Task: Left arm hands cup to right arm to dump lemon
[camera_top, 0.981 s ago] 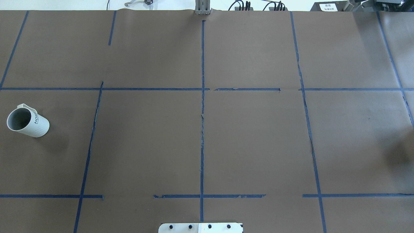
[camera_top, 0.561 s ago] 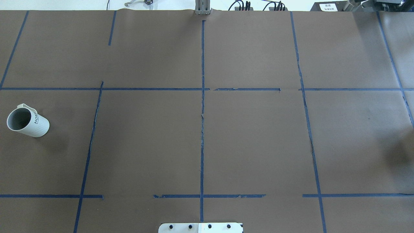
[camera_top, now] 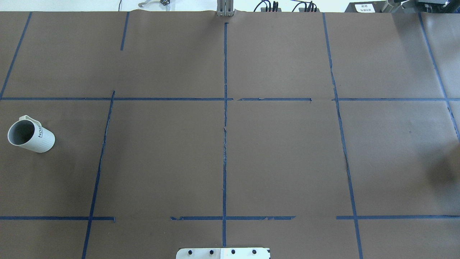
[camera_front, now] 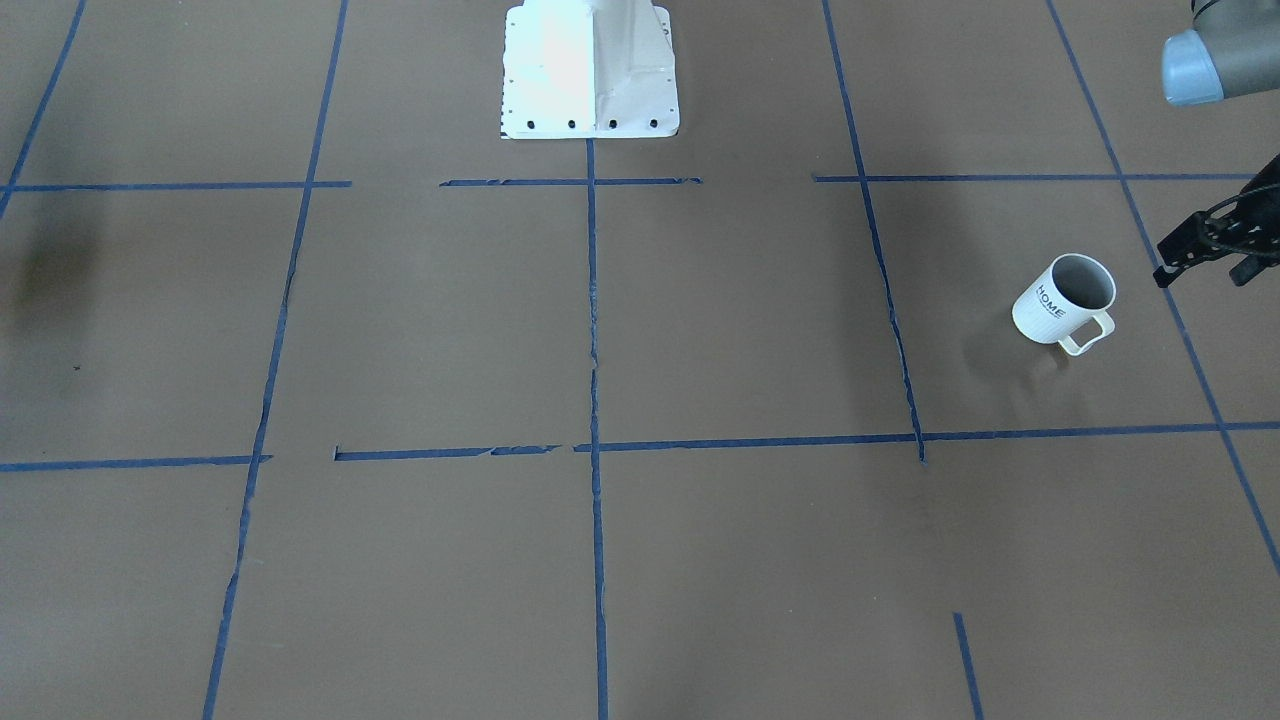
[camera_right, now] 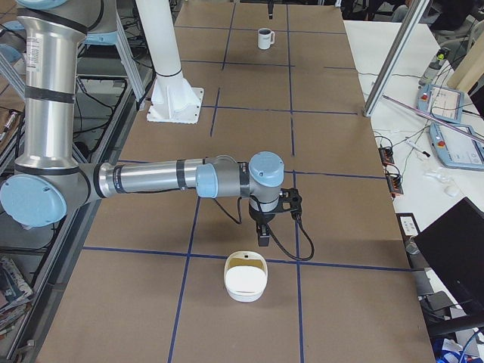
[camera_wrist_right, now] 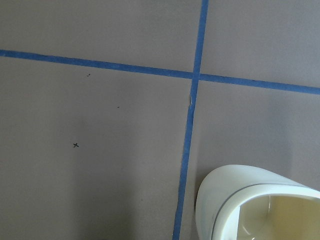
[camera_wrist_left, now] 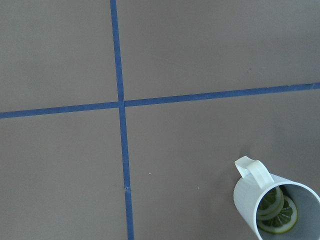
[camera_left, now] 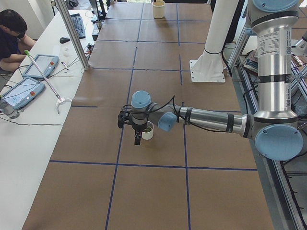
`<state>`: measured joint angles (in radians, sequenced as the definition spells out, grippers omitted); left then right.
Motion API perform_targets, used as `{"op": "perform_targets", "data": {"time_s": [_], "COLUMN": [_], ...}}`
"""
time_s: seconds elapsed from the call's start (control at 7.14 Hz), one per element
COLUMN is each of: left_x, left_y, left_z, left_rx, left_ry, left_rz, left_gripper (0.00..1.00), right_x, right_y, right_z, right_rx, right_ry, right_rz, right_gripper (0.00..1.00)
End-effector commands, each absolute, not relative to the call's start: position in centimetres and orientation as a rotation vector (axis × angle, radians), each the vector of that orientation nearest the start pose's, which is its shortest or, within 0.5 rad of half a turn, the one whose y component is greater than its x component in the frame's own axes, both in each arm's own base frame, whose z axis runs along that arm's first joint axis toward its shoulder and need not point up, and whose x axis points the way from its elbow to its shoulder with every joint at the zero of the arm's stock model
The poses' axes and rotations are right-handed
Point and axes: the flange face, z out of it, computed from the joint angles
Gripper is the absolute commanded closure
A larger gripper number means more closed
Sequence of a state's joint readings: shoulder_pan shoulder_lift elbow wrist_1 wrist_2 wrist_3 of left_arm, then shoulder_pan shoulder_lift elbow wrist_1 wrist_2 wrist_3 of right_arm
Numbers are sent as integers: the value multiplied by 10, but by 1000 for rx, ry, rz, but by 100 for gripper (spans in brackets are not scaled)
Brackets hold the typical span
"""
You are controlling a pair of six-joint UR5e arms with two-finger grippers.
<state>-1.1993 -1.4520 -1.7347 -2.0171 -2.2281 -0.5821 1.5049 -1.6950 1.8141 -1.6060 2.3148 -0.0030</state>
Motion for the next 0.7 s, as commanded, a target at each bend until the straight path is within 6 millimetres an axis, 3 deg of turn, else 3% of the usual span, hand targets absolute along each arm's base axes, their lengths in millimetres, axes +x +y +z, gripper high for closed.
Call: {"op": "perform_targets", "data": {"time_s": [0.0,0.56], "left_x": [136,165], "left_y": [-453,-442], "left_z": [592,597], "left_rx": [113,64], "left_ry": [835,829], "left_rz": [-31,14], "left_gripper": [0,3], "right_x": [37,37], "right_y": [-446,-446], "right_z": [603,603], "right_rx": [56,56], "right_ry": [-746,-746], "right_rz": [-97,-98], "right_gripper": [0,0]}}
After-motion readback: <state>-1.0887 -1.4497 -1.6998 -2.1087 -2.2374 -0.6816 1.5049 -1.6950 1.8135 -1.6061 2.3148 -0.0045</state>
